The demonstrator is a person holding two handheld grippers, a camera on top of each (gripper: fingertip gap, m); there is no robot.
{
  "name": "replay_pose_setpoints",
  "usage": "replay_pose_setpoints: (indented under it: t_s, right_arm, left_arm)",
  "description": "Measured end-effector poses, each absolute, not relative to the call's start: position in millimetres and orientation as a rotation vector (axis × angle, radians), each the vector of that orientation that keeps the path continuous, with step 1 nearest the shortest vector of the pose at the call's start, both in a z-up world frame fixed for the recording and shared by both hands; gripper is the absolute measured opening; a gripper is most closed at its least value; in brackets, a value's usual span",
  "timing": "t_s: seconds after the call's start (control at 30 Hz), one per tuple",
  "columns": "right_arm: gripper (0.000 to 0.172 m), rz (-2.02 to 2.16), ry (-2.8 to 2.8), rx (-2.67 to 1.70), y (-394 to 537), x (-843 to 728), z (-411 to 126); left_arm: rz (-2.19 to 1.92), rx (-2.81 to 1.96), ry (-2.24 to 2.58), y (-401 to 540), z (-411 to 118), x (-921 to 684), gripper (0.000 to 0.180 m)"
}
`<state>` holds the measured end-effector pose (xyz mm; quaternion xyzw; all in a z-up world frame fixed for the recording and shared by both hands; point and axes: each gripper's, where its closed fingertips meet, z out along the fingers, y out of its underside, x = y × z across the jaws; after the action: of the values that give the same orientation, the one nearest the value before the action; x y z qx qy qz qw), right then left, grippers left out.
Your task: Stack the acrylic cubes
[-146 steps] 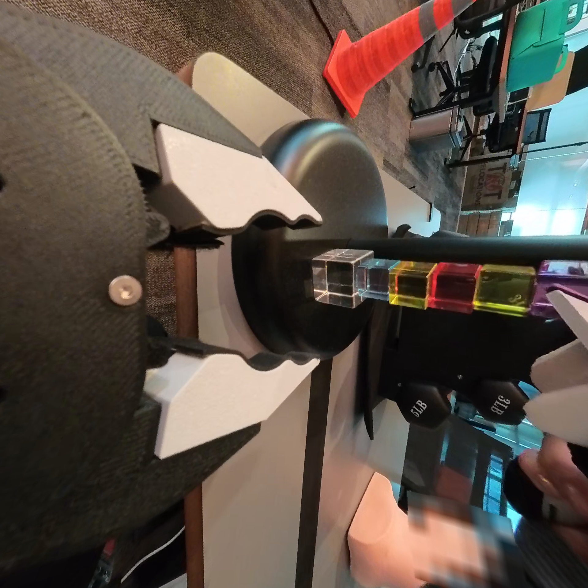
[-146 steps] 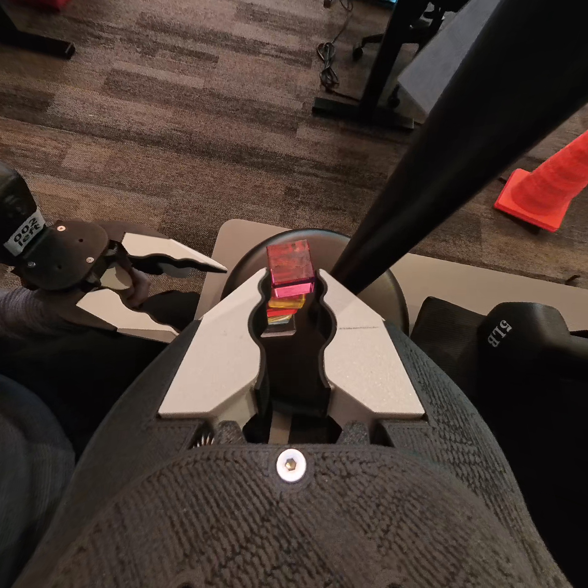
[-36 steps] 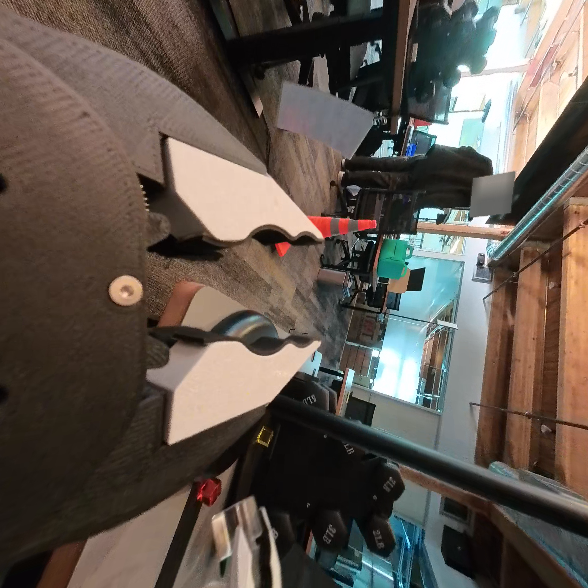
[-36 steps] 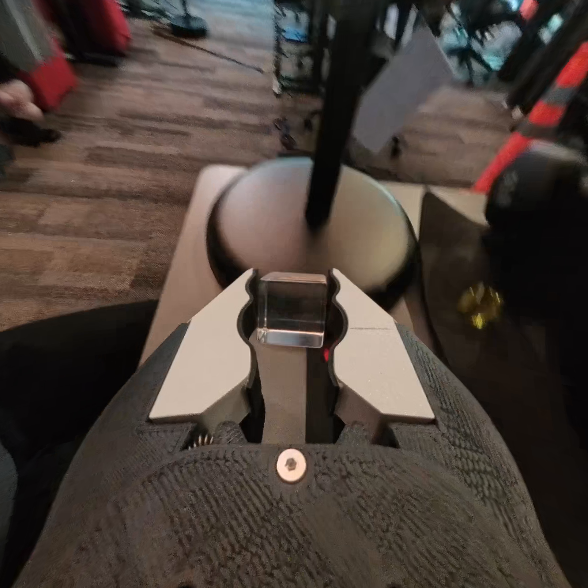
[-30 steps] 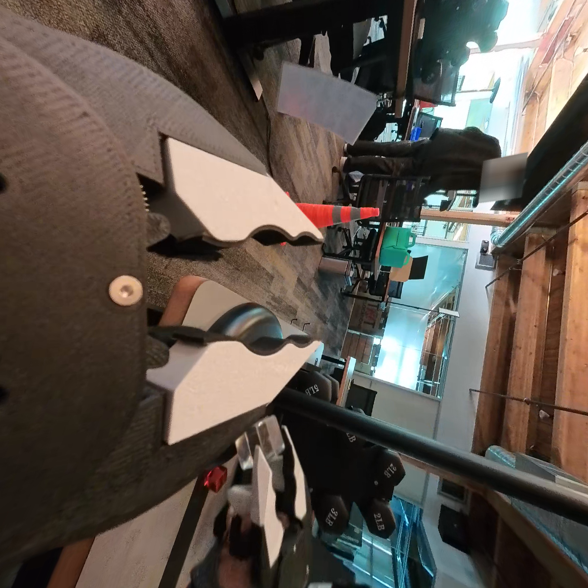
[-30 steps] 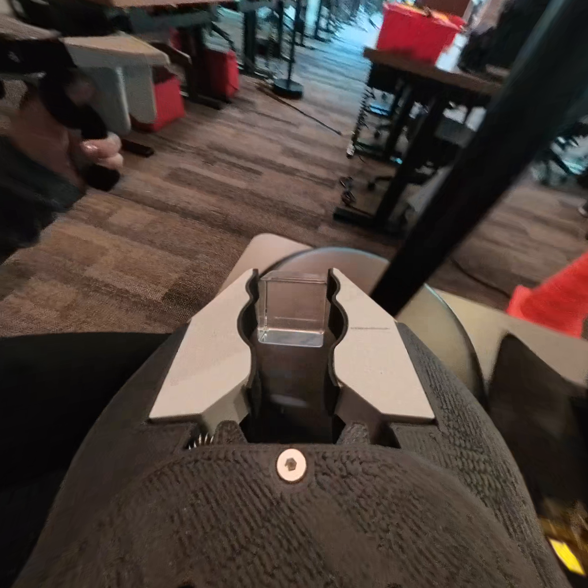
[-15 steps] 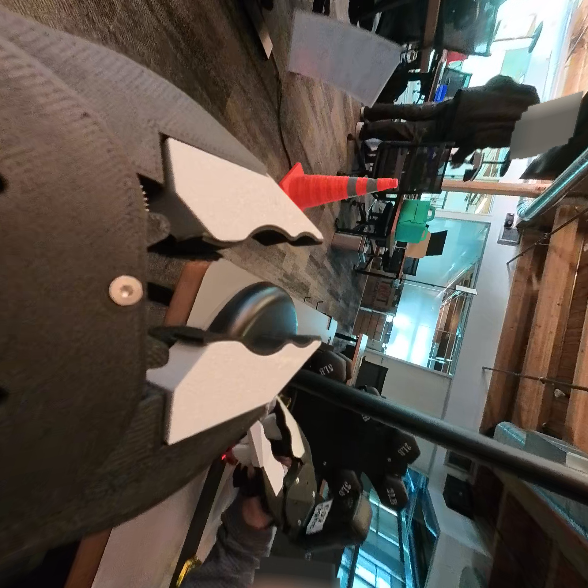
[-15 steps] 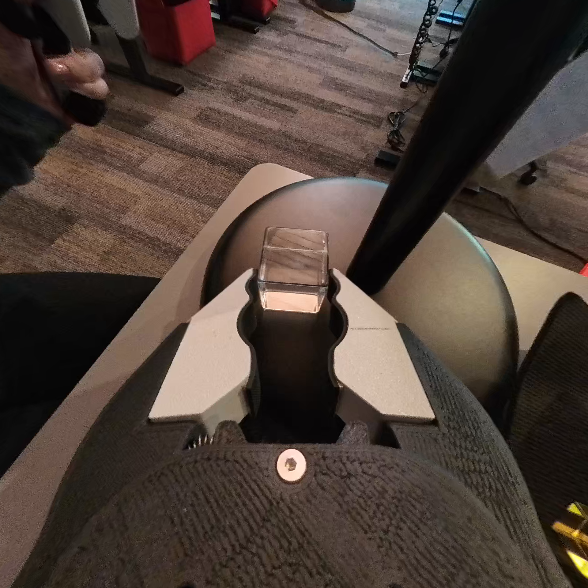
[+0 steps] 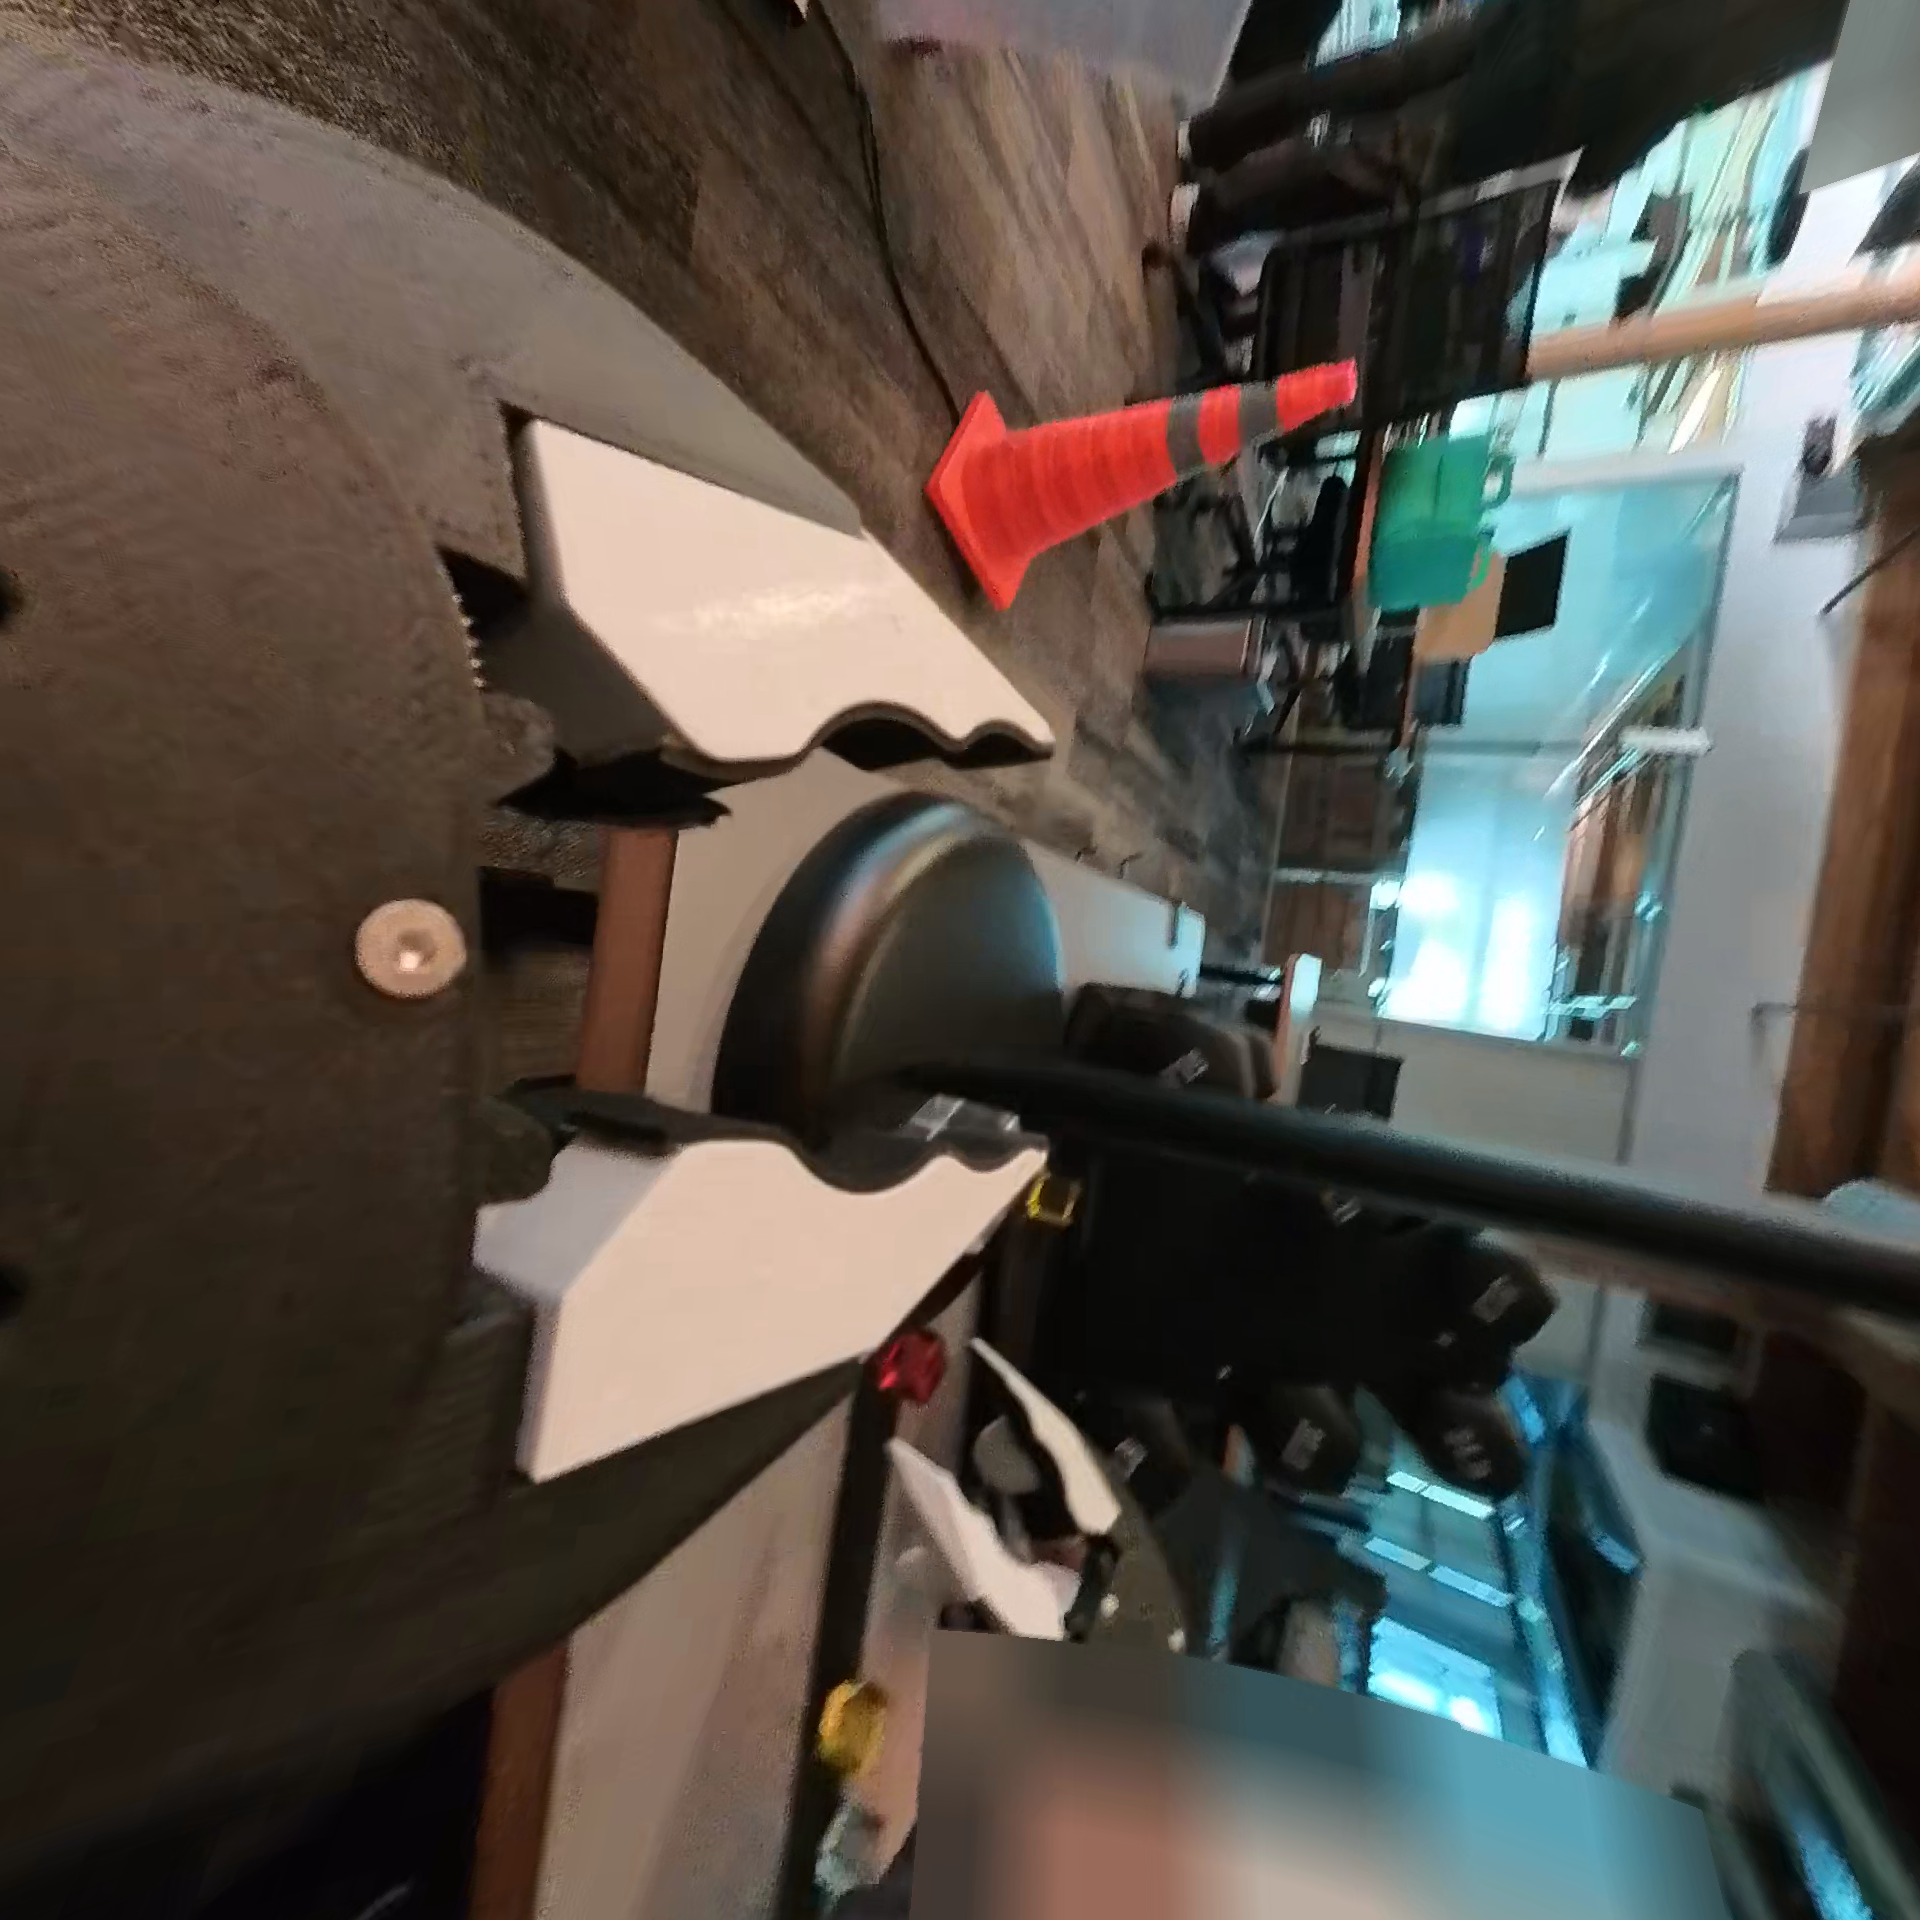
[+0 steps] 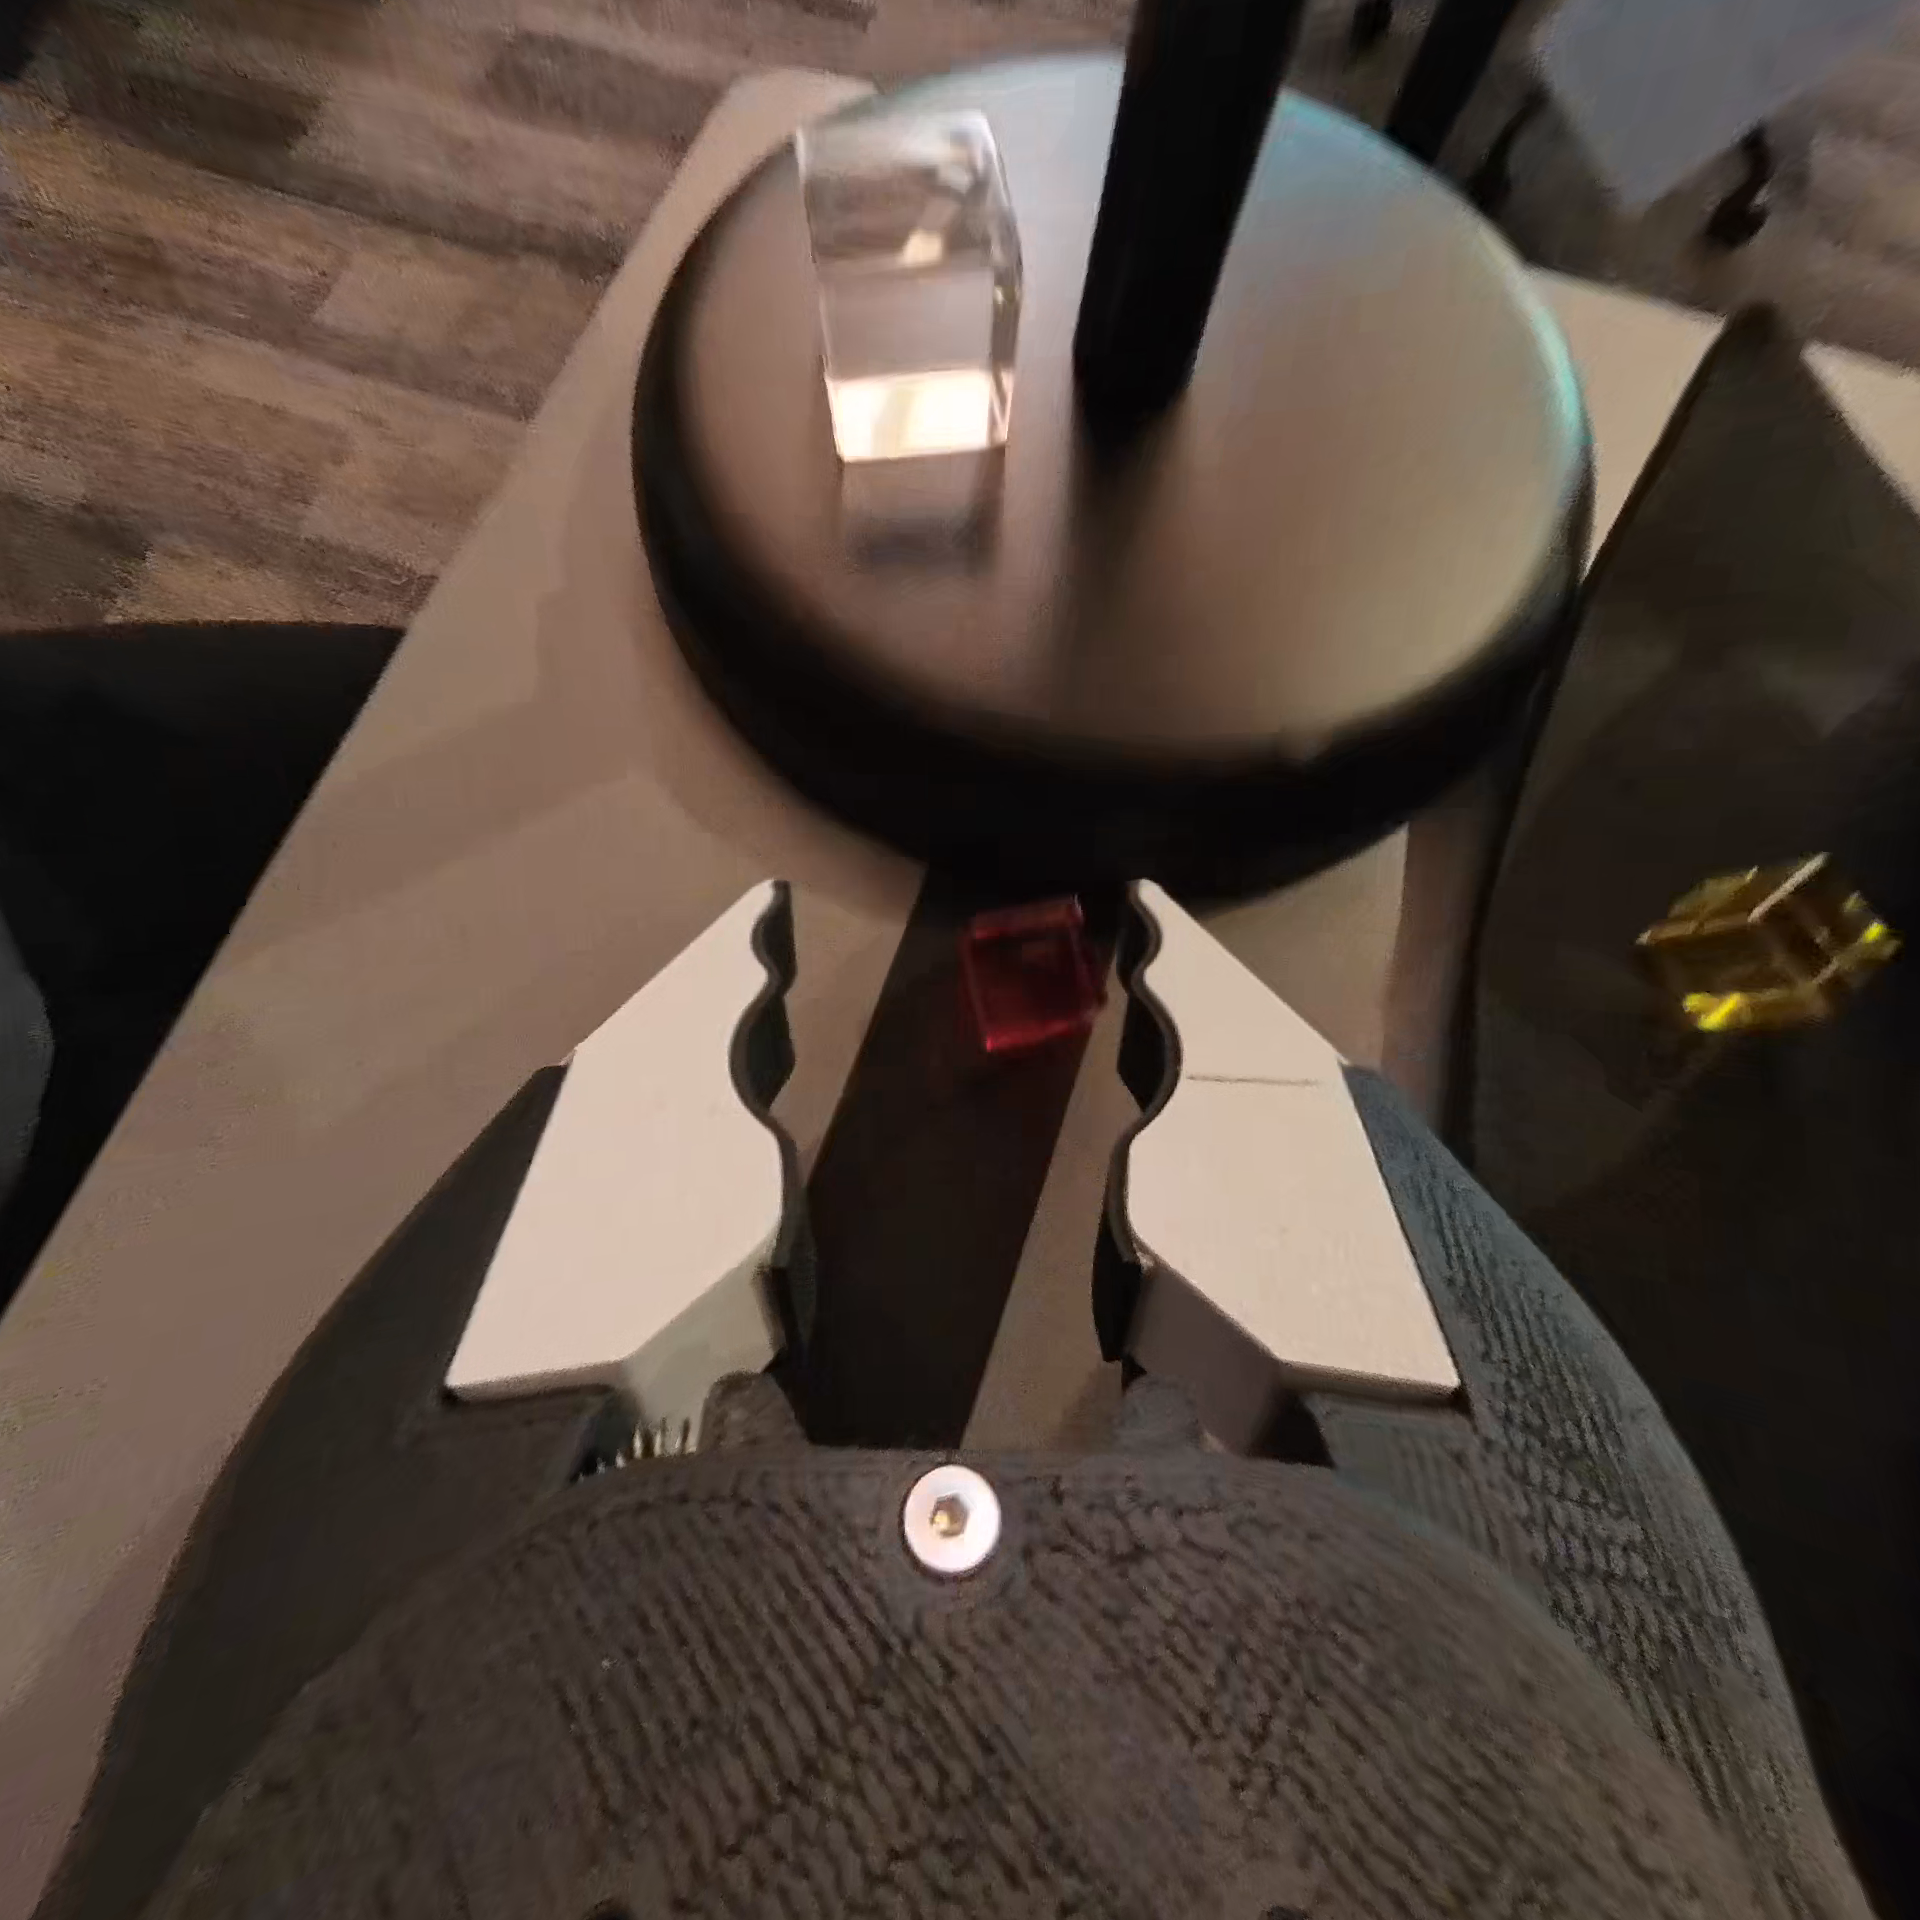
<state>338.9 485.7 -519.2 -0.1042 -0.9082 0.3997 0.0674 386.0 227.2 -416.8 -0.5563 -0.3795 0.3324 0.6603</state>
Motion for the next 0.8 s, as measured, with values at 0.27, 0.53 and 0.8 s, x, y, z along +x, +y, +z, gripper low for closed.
replay_pose_setpoints:
  t_s: [0.27,0.53,0.8]
  right_arm:
    - [0.025,1.127,-2.844,-0.429,498,331,-535]
    - [0.025,1.386,-2.697,-0.287,399,334,-451]
    - [0.025,1.061,-2.804,-0.212,365,316,-469]
  left_arm:
    - [0.656,-1.407,-0.803,270,-437,385,0.072]
    - [0.615,-1.456,-0.786,279,-446,386,0.074]
    - [0.599,-1.467,-0.778,285,-448,386,0.073]
